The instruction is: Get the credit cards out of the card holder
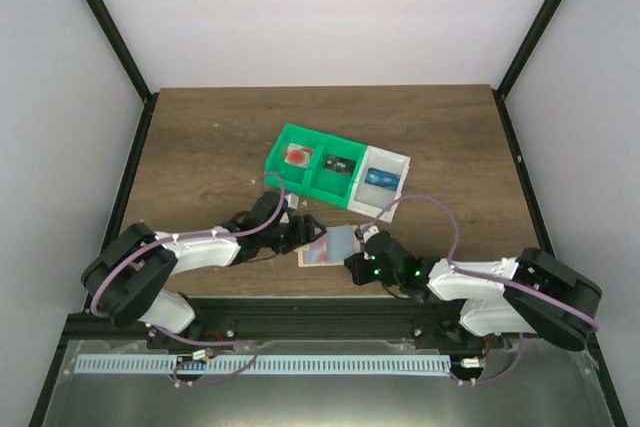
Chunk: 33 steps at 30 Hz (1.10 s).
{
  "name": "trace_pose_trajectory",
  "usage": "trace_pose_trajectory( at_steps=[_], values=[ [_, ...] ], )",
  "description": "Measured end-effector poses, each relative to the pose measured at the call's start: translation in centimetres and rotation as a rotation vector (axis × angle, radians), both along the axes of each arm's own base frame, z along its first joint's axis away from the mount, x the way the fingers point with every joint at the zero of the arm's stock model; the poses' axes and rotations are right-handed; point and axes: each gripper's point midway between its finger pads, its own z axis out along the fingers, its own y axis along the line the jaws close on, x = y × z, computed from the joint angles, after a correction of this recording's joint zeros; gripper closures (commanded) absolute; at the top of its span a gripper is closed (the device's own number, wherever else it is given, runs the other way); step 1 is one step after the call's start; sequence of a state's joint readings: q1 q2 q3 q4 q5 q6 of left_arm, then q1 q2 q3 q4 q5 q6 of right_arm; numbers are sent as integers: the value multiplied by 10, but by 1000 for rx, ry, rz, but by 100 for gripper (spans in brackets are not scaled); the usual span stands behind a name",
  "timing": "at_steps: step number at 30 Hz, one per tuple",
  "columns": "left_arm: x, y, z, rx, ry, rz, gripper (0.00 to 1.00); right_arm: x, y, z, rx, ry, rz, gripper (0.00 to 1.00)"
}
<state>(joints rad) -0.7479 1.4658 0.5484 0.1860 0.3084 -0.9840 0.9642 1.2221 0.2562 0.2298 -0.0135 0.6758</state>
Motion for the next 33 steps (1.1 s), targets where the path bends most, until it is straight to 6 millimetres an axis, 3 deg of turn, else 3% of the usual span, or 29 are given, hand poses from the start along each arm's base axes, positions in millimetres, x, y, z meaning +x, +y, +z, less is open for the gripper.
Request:
trace_pose_trajectory(
  at_steps=[13, 23, 33],
  values=[
    [-2, 2, -11, 15, 27, -4, 24, 5, -1, -4, -16, 19, -31, 93],
    [12, -20, -11, -36, 9, -21, 24, 6, 1, -4, -20, 21, -32, 93],
    [-9, -51, -6, -142, 81, -77, 24, 7, 1, -3, -17, 17, -34, 93]
  ],
)
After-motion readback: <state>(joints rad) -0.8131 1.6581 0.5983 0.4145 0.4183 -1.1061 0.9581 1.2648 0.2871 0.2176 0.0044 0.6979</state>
